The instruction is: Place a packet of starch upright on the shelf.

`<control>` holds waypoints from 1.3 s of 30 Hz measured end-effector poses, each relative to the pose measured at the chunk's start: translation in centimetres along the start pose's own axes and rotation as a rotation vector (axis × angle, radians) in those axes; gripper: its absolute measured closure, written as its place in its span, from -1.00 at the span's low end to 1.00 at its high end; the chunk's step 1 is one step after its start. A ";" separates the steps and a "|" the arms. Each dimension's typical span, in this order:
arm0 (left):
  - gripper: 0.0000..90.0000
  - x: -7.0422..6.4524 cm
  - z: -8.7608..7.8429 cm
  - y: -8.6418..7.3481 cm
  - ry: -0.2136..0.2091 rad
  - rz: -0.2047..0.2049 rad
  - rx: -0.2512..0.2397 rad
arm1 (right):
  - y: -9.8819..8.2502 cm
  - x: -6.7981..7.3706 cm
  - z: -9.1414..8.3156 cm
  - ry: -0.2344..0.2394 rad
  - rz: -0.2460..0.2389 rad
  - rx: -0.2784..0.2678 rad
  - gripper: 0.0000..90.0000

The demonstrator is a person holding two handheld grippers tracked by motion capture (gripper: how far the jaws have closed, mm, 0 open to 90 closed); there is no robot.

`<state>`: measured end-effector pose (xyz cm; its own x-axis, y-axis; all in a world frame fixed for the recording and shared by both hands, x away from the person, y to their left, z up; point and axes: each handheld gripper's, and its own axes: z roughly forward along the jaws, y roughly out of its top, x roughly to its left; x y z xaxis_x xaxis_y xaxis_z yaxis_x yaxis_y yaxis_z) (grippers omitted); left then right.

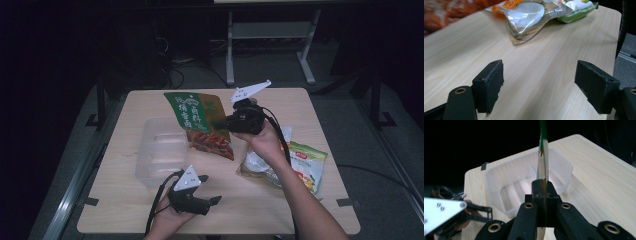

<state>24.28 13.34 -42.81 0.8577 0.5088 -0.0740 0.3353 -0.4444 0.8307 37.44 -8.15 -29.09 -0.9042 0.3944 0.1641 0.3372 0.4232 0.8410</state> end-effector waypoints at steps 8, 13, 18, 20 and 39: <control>-0.50 0.0 0.1 0.0 -0.006 0.003 0.005 | 1.4 -0.5 1.1 0.014 -0.007 -0.015 0.99; -0.50 0.2 0.1 0.0 -0.006 -0.014 -0.005 | 2.3 -0.8 2.4 0.023 -0.008 -0.019 1.00; -0.50 0.2 0.1 0.0 -0.007 -0.020 -0.011 | 3.1 -1.1 3.5 0.033 -0.011 -0.022 1.00; -0.50 0.2 0.1 0.0 -0.006 -0.023 -0.012 | 3.6 -1.3 4.2 0.033 -0.016 -0.024 1.00; -0.50 0.6 -0.4 -0.2 -0.002 -0.007 -0.001 | 7.0 -2.7 10.3 0.041 -0.023 -0.039 1.00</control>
<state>24.56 14.01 -42.77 0.8562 0.5103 -0.0813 0.3411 -0.4400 0.8307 44.91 2.18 -28.96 -0.9220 0.3505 0.1645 0.3062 0.3998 0.8640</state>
